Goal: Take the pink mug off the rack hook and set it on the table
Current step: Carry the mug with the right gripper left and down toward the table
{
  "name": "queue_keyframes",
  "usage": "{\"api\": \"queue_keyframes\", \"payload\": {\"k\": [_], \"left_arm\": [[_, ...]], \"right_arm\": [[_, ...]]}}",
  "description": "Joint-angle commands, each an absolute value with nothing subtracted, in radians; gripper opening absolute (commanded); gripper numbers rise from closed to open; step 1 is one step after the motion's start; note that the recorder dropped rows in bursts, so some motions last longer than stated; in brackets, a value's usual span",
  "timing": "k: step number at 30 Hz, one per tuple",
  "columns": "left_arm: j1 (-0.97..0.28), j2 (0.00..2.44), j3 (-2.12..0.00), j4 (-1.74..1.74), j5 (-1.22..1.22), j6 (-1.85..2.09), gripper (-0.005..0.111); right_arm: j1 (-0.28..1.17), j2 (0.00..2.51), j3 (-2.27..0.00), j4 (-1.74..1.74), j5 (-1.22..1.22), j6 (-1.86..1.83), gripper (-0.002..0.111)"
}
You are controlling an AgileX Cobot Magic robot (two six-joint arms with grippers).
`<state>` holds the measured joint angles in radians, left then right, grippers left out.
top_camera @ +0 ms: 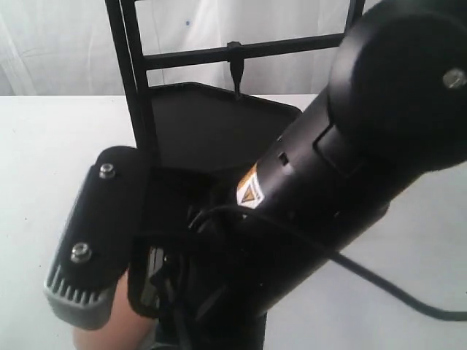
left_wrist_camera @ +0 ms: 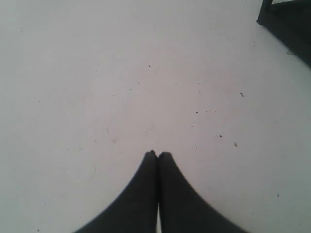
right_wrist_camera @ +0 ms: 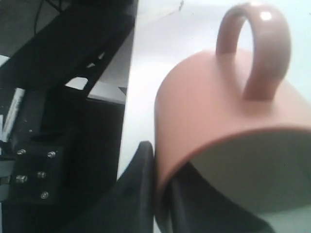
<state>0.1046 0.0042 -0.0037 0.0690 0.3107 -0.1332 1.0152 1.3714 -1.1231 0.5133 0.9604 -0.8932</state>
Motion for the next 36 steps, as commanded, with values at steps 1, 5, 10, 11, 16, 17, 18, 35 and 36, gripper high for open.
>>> {"api": "queue_keyframes", "payload": {"k": [1, 5, 10, 11, 16, 17, 18, 35, 36], "left_arm": [[0.096, 0.0, 0.0, 0.06, 0.326, -0.132, 0.0], [0.096, 0.0, 0.0, 0.06, 0.326, -0.132, 0.0], [0.096, 0.0, 0.0, 0.06, 0.326, -0.132, 0.0], [0.096, 0.0, 0.0, 0.06, 0.326, -0.132, 0.0], [0.096, 0.0, 0.0, 0.06, 0.326, -0.132, 0.0], [0.096, 0.0, 0.0, 0.06, 0.326, -0.132, 0.0], [0.096, 0.0, 0.0, 0.06, 0.326, -0.132, 0.0], [0.096, 0.0, 0.0, 0.06, 0.326, -0.132, 0.0], [0.096, 0.0, 0.0, 0.06, 0.326, -0.132, 0.0]], "right_arm": [[1.07, 1.409, -1.151, 0.346, 0.923, -0.657, 0.0], [1.111, 1.504, -1.285, 0.296, 1.022, -0.496, 0.0], [1.127, 1.657, -1.486, 0.217, 1.221, -0.363, 0.0], [1.127, 1.67, -1.502, 0.177, 1.218, -0.308, 0.0], [1.127, 1.711, -1.561, 0.124, 1.147, -0.213, 0.0], [1.127, 1.723, -1.574, 0.126, 1.154, -0.213, 0.0], [1.127, 1.732, -1.583, 0.128, 1.162, -0.213, 0.0], [1.082, 1.92, -1.794, 0.112, 1.221, -0.213, 0.0], [1.074, 1.932, -1.796, 0.115, 1.221, -0.213, 0.0]]}}
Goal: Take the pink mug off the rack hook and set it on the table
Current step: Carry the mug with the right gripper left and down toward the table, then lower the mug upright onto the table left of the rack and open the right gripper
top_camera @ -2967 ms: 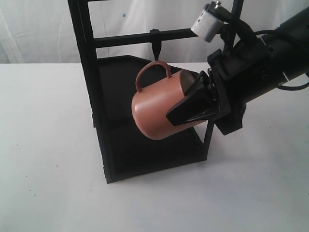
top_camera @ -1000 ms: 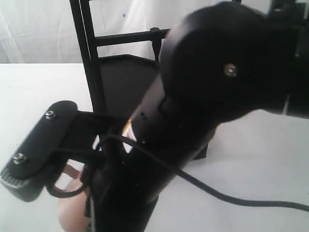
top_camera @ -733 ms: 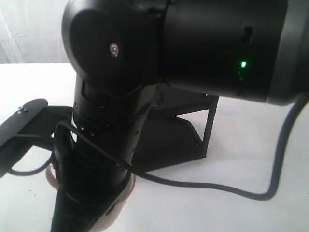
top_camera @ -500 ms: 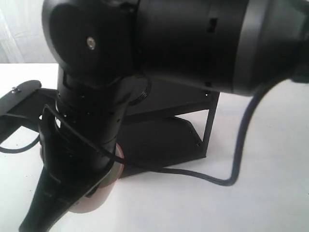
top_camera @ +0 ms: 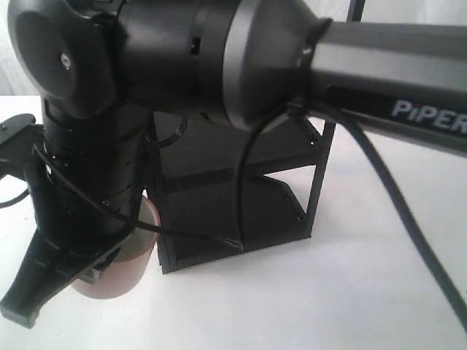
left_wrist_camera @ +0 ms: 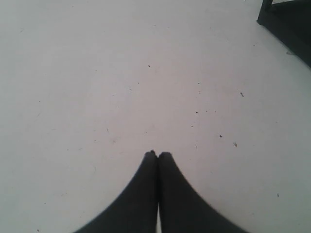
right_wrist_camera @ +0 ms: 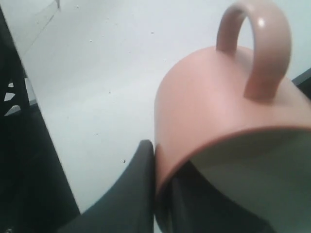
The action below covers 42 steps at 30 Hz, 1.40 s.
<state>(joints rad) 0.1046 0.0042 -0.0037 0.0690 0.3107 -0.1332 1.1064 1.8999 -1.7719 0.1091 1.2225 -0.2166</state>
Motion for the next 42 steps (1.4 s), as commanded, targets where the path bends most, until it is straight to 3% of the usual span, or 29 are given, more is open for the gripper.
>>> {"api": "queue_keyframes", "payload": {"k": [1, 10, 42], "left_arm": [[0.096, 0.0, 0.0, 0.06, 0.326, -0.132, 0.0], [0.096, 0.0, 0.0, 0.06, 0.326, -0.132, 0.0], [0.096, 0.0, 0.0, 0.06, 0.326, -0.132, 0.0]], "right_arm": [[1.069, 1.943, -1.796, 0.119, 1.221, -0.213, 0.0], [1.058, 2.029, -1.852, 0.261, 1.221, -0.293, 0.0], [1.043, 2.224, -1.947, 0.209, 1.209, -0.322, 0.0]]}}
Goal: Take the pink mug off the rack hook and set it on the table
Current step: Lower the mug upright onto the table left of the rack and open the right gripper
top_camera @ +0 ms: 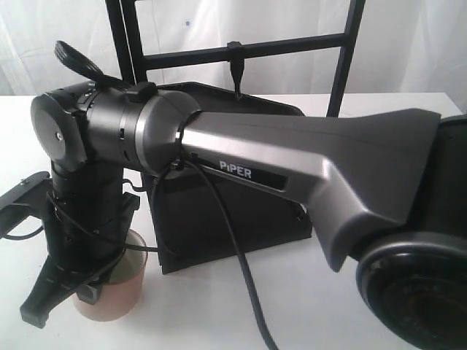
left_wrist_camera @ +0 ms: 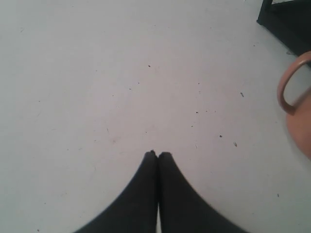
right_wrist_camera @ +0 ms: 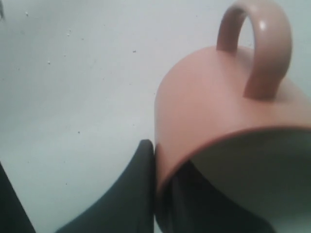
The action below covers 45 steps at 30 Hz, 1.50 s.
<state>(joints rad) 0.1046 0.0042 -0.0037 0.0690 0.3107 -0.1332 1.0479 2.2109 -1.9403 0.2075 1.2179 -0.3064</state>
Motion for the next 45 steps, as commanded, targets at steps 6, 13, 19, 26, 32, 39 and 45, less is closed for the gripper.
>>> {"api": "queue_keyframes", "payload": {"k": [6, 13, 19, 26, 32, 39, 45], "left_arm": [[0.096, 0.0, 0.0, 0.06, 0.326, -0.132, 0.0], [0.096, 0.0, 0.0, 0.06, 0.326, -0.132, 0.0], [0.096, 0.0, 0.0, 0.06, 0.326, -0.132, 0.0], [0.096, 0.0, 0.0, 0.06, 0.326, -0.132, 0.0], [0.096, 0.0, 0.0, 0.06, 0.326, -0.132, 0.0], [0.096, 0.0, 0.0, 0.06, 0.326, -0.132, 0.0], [0.096, 0.0, 0.0, 0.06, 0.326, -0.132, 0.0]], "right_arm": [[1.043, 2.233, -1.947, 0.209, 1.209, -0.322, 0.0], [1.043, 2.237, -1.947, 0.209, 1.209, -0.322, 0.006], [1.043, 2.237, -1.947, 0.209, 1.209, -0.316, 0.022], [1.043, 2.237, -1.947, 0.207, 1.209, -0.316, 0.023], [1.043, 2.194, -1.983, 0.172, 1.221, -0.316, 0.034], [1.046, 2.109, -2.003, 0.182, 1.221, -0.308, 0.034], [1.052, 2.027, -1.999, 0.186, 1.221, -0.229, 0.033]]}}
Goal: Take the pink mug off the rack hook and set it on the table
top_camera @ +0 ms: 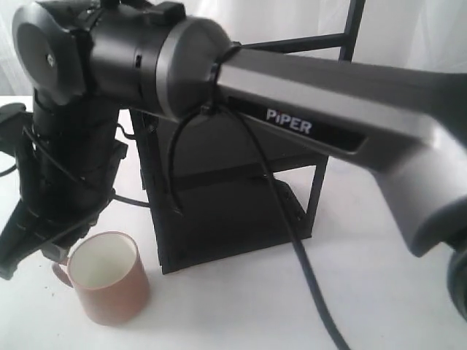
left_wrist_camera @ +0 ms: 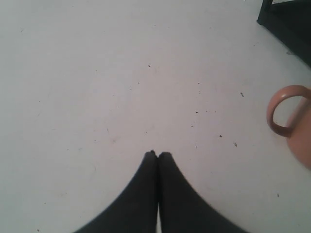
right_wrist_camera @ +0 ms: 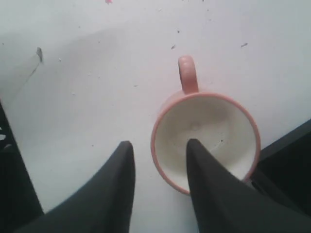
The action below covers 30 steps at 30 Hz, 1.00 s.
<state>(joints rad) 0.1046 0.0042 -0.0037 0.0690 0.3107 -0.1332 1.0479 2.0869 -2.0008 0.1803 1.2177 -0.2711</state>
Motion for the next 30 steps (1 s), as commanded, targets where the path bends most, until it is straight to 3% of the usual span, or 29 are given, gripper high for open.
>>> {"api": "queue_keyframes", "payload": {"k": [1, 5, 9, 20, 30], "left_arm": [[0.096, 0.0, 0.0, 0.06, 0.326, -0.132, 0.0], [0.096, 0.0, 0.0, 0.06, 0.326, -0.132, 0.0], [0.096, 0.0, 0.0, 0.06, 0.326, -0.132, 0.0], [0.096, 0.0, 0.0, 0.06, 0.326, -0.132, 0.0], [0.096, 0.0, 0.0, 0.06, 0.326, -0.132, 0.0]], "right_arm": [[1.052, 2.015, -1.999, 0.186, 1.221, -0.229, 0.032], [1.052, 1.954, -1.982, 0.186, 1.221, -0.227, 0.02], [1.052, 1.862, -1.869, 0.184, 1.221, -0.227, 0.001], [1.013, 1.526, -1.415, 0.06, 1.221, -0.179, 0.0], [0.715, 1.264, -1.072, -0.06, 1.22, -0.126, 0.0]]}}
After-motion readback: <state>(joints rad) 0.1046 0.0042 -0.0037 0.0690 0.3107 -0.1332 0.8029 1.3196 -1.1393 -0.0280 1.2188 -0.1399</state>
